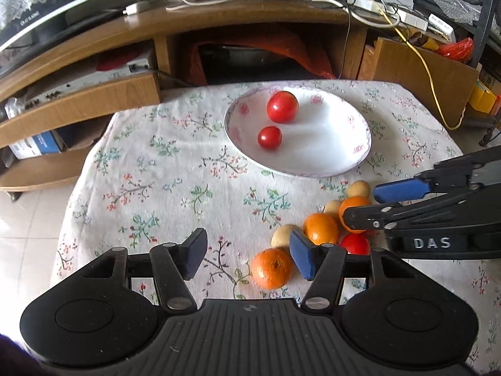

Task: Organize fruits
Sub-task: 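Move both open tools back to the remaining fruits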

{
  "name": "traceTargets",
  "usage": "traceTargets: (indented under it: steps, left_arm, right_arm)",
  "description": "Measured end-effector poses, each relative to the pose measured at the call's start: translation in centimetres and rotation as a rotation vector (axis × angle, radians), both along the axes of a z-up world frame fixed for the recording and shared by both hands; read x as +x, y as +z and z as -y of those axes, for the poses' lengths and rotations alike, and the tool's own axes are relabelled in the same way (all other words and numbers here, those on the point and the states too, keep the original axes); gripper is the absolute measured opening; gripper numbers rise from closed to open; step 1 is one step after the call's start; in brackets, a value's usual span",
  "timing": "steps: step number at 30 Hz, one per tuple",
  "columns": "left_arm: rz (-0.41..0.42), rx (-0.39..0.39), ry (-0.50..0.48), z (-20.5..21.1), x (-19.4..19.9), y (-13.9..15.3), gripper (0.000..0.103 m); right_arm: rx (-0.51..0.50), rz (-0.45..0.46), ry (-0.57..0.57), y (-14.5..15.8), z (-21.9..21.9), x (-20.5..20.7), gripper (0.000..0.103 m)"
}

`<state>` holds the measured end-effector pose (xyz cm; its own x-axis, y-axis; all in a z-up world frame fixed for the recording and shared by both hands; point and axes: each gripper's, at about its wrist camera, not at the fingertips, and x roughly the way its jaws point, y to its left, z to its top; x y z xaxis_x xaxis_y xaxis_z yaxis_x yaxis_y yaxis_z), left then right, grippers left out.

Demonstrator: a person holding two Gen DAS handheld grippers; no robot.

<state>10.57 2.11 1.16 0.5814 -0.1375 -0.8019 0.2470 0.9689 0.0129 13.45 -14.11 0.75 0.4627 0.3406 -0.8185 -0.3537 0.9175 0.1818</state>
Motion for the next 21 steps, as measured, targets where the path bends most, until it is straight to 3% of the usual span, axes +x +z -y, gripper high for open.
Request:
traceTargets:
  steps: [5, 8, 16, 21]
  left_arm:
    - [-0.028, 0.011, -0.02, 0.1, 0.2, -1.0, 0.066]
    - [-0.042, 0.016, -0.031, 0.3, 0.3, -1.5, 0.066]
    - [-0.072, 0.041, -0.075, 1.0, 0.0, -2.8, 0.066]
    - [-0.073, 0.045, -0.08, 1.3, 0.4, -3.6, 0.06]
  right_arm:
    - [-0.032, 0.003, 0.036, -1.1, -0.8, 0.2, 0.032]
    - [-0.017, 0.007, 0.039, -0.9, -0.7, 0.2, 0.02]
    - [-0.005, 0.017, 0.033, 0.1, -0.1, -0.3, 0.019]
    - [0.009, 0.024, 0.026, 1.1, 0.4, -1.1, 0.019]
